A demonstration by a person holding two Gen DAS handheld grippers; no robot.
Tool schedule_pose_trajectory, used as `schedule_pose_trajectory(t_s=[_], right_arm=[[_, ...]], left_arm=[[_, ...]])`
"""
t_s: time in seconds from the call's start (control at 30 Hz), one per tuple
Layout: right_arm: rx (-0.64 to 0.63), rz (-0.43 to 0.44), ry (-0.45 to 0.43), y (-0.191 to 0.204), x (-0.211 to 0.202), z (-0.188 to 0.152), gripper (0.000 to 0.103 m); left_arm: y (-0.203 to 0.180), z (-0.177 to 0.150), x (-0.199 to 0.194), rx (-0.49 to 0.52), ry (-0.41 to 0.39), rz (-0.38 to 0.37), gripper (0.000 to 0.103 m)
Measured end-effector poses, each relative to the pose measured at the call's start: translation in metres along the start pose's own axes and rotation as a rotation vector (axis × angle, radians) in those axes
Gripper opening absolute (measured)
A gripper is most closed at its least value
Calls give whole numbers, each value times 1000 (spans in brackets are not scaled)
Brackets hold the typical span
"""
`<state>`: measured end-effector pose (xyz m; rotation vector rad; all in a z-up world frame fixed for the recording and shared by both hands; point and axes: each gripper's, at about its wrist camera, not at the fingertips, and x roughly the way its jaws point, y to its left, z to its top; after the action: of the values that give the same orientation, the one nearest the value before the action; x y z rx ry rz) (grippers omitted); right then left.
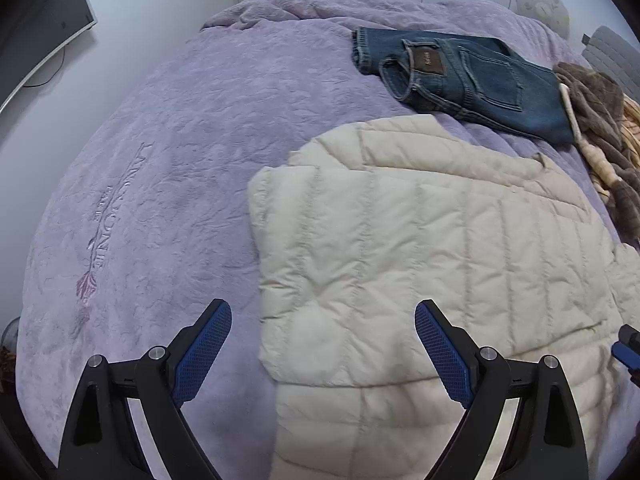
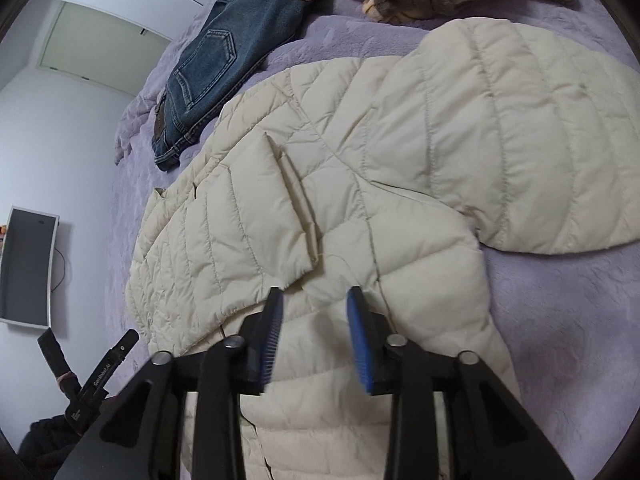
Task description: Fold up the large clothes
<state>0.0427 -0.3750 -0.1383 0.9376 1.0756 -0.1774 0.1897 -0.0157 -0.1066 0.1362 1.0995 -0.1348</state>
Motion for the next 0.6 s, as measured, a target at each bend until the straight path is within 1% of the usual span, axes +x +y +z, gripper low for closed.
schedule_pose_trajectory(t_s=[0.1,0.13,0.17,0.2,0.23,0.27,0.3,0.33,0.47,0.5,0.53,0.6], right_arm=[[26,-2,-5,-15,-18,-5,51],[36,-3,-6,-20,-24,-7,53],[47,-3,-8,-25,-29,-9,56],[56,-4,-11,-30,-34,-10,63],[66,-4,-16,-35,-40,-12,68],[76,-2,-24,-41,-46,-13,70],[87,1,-30,-47,-52,-14,74],[100,4,-36,-54,-57,-16,81],[167,23,-65,-82,-75,-20,85],[185,24,-74,-89,-78,-20,92],[202,27,-82,-97,-82,-21,103],[231,38,-101,-110,-88,-22,103]], left_arm=[[-29,-7,-9,32,48,-60,94],[-39,-11,-11,47,69,-82,94],[-51,-15,-15,65,82,-100,94],[-62,-20,-19,80,87,-114,94],[-73,-24,-23,95,87,-128,94],[-84,-27,-27,112,90,-143,94],[-95,-32,-32,129,94,-157,94],[-107,-36,-36,144,100,-167,94],[-144,-48,-44,183,131,-209,94],[-152,-50,-46,186,138,-219,94],[-159,-52,-47,190,141,-226,94],[-173,-56,-50,205,142,-228,94]])
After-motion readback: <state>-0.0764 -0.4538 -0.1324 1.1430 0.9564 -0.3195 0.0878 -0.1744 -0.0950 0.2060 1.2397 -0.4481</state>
